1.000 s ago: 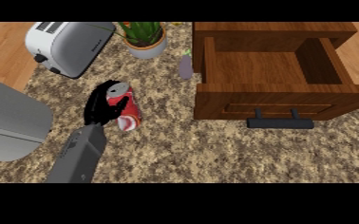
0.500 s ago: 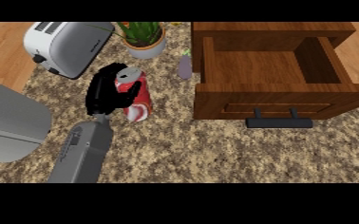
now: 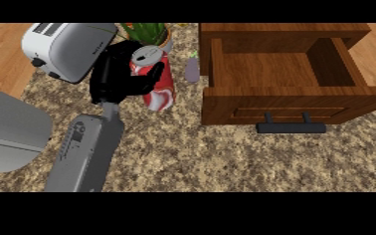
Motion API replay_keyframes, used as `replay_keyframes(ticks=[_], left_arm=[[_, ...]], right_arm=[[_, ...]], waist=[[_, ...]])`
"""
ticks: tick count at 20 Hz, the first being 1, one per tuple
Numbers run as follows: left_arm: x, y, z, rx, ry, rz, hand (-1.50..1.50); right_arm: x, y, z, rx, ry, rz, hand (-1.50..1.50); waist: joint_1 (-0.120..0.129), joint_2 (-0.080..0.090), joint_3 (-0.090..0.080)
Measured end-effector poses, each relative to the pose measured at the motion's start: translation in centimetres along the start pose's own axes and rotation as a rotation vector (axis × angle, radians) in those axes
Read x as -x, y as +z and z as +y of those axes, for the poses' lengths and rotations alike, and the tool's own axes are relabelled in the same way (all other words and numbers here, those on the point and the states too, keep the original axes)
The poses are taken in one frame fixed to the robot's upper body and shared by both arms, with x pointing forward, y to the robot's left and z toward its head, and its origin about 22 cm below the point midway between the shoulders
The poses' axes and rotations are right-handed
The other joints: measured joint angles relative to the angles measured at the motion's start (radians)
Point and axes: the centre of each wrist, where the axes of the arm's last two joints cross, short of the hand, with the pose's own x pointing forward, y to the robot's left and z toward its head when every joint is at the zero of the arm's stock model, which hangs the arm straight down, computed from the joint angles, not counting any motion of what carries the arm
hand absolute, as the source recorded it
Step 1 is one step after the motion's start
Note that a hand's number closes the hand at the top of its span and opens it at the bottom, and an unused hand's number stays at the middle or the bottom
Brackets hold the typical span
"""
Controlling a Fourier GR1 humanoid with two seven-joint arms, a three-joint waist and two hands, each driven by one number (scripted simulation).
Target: Pick up the can, place it into the drawer and close the drawer
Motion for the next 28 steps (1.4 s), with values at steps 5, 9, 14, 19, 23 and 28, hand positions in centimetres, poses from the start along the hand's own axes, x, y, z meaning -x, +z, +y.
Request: replay_keyframes(ticks=[5,9,14,19,23,28], left_arm=[[-2.9,-1.5,-3.1,0.014,-0.021,-0.019,1.50],[-4.3,-3.0,-5.3,0.016,-0.036,-0.025,1.50],[-6.0,-4.0,-8.2,0.026,-0.039,-0.023,1.50],[-6.3,-5.4,-10.7,0.027,-0.052,-0.025,1.50],[-6.7,-6.7,-12.5,0.030,-0.057,-0.023,1.50],[-6.8,-7.6,-14.8,0.031,-0.073,-0.022,1.50]], right_arm=[[0.3,-0.2,0.1,-0.010,-0.004,0.004,-1.50],[0.0,-0.5,0.1,-0.011,-0.004,-0.003,-1.50],[0.4,-0.6,0.0,-0.006,-0.013,-0.005,-1.50],[0.3,-1.6,0.6,-0.013,-0.022,-0.005,-1.50],[0.1,-1.9,0.8,-0.018,-0.020,-0.012,-1.50],[0.3,-1.9,1.2,-0.022,-0.023,0.000,-1.50]], waist=[[-0.003,0.001,0.000],[-0.006,0.002,0.000],[-0.007,0.002,0.000],[-0.012,0.004,0.000],[-0.017,0.005,0.000],[-0.023,0.006,0.000]])
